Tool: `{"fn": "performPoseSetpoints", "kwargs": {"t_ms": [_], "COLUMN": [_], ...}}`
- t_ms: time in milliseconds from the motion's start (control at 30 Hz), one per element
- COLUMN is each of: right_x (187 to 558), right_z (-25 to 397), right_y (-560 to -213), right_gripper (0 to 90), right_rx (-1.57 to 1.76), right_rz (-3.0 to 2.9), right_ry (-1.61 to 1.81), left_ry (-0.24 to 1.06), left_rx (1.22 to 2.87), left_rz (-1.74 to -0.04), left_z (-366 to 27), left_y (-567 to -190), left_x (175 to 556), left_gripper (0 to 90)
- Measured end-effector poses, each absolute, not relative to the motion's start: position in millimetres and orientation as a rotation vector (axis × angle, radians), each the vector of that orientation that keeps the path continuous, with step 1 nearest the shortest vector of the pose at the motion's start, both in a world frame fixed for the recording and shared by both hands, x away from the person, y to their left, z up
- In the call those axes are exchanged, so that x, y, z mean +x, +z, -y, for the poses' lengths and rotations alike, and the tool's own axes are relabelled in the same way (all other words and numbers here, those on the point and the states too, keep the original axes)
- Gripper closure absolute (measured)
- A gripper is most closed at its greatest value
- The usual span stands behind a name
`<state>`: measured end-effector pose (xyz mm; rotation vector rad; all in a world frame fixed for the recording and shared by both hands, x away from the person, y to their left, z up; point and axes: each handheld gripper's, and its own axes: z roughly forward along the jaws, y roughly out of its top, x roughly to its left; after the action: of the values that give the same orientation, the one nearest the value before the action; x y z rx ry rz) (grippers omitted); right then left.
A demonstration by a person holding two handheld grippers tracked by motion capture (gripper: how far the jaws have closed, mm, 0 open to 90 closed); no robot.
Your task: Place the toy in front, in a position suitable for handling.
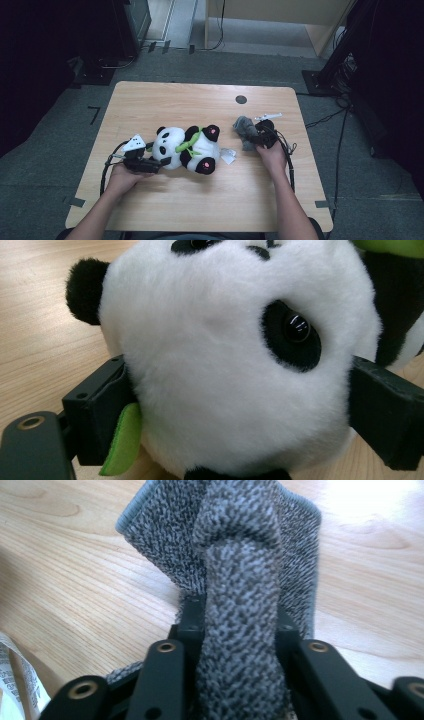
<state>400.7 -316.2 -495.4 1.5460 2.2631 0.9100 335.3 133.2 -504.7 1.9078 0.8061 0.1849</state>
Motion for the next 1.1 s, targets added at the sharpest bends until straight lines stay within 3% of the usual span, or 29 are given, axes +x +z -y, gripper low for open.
{"fn": "performPoseSetpoints", "kwargs": {"t_ms": [233, 567, 1100], "right_x": [395.1, 393.5, 416.7], "right_z": [321.4, 298.3, 221.6], "right_y": [-478.6, -420.8, -361.8], "right_gripper": [71.9, 71.8, 71.2], "right_rx": [1.599, 1.491, 1.331], "right_rz": [-2.214, -2.245, -2.386], "right_ry": [1.010, 1.104, 1.084], "left_ry": [0.184, 0.182, 0.182], "left_rx": [1.918, 1.924, 1.922], "left_rz": [-0.808, -0.814, -0.823], "left_z": [-132.9, -132.4, -132.1], "left_y": [-503.6, -502.5, -502.4], "left_x": [335.3, 335.2, 334.9], "left_gripper": [7.4, 6.9, 6.2]}}
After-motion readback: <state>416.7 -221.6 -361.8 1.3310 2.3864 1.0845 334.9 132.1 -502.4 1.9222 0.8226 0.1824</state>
